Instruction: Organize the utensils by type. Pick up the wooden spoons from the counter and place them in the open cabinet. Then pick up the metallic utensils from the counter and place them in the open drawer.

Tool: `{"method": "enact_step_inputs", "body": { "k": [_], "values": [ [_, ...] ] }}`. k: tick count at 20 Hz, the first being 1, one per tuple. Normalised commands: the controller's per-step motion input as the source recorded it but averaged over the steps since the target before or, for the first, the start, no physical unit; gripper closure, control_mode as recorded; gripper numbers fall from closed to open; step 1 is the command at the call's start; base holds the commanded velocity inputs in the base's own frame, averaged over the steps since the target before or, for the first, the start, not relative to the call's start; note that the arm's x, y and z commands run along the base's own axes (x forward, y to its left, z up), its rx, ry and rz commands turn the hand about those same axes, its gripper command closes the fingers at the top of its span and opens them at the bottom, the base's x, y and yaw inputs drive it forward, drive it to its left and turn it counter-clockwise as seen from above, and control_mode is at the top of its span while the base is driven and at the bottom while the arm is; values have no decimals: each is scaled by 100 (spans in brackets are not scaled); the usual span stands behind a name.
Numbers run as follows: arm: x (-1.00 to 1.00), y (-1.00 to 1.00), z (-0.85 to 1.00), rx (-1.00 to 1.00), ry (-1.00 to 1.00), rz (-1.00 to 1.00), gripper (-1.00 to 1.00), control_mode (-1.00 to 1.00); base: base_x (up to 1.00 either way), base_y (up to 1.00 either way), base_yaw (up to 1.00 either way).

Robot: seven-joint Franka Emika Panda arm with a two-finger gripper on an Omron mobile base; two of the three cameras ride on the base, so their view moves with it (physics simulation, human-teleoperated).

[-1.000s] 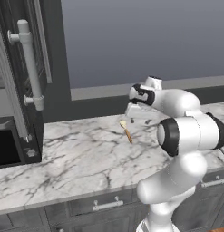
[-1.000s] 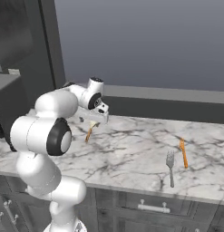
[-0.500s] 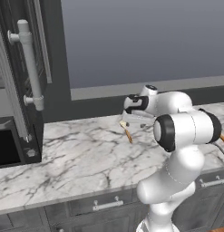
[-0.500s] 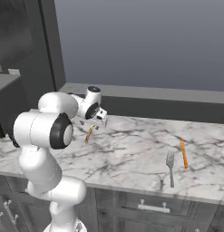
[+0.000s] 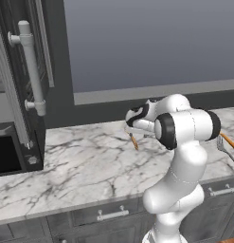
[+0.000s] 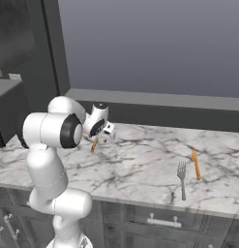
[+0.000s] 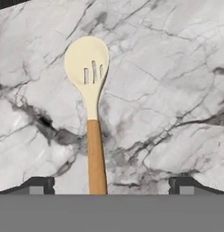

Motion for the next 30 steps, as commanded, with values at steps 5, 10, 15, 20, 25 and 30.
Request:
{"method": "enact_step_inputs", "body": {
  "k": [5, 10, 15, 20, 25, 30],
  "values": [
    [21, 20, -15, -8, -1, 0, -100, -100, 0, 0, 0],
    [30, 25, -5, -16, 0, -4, -100, -100, 0, 0, 0],
    [28, 2, -23, -9, 0, -8, -100, -100, 0, 0, 0],
    [13, -14, -42, -1, 0, -8, -100, -100, 0, 0, 0],
    [6, -8, -37, 0, 0, -6, -100, -100, 0, 0, 0],
    [-2, -27, -45, 0, 0, -1, 100, -100, 0, 0, 0]
  ]
}}
